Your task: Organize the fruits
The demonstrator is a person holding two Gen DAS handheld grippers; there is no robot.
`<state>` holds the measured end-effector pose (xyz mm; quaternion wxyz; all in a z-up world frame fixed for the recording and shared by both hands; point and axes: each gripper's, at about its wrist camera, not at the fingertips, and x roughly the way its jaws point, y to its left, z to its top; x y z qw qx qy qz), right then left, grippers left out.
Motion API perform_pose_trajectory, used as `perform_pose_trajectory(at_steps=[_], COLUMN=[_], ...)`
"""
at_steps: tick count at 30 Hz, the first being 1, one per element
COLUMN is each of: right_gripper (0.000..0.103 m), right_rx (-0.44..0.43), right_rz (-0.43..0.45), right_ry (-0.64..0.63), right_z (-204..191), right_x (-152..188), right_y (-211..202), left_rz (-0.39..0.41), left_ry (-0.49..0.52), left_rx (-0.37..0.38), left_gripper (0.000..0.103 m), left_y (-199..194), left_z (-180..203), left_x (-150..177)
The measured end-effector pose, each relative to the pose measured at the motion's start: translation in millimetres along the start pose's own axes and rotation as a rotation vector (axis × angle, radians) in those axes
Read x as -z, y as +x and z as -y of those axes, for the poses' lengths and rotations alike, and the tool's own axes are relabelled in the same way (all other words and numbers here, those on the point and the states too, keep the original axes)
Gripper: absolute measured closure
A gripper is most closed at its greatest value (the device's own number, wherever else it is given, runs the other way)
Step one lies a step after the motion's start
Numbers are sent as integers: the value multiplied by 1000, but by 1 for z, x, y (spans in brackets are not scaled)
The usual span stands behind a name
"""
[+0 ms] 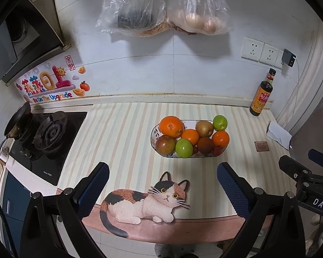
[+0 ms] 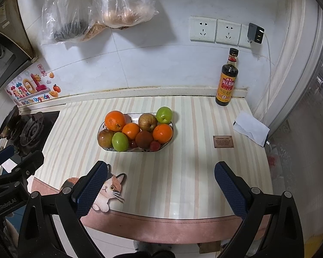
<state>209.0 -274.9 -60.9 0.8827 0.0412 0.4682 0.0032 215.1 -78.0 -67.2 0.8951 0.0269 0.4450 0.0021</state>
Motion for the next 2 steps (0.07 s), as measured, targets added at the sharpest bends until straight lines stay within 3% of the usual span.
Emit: perform_pose_trajectory(at_steps=[2], right_gripper=[2], right_rx=[-2], right_rz=[-1], right_ry=[1], right_z=[1], right_x=[0], right_y=[0], left_rz=[0], left_ry=[-1], left_rx=[1], left_gripper=[0], left_y=[0], left_z=[-1], left_x=[1])
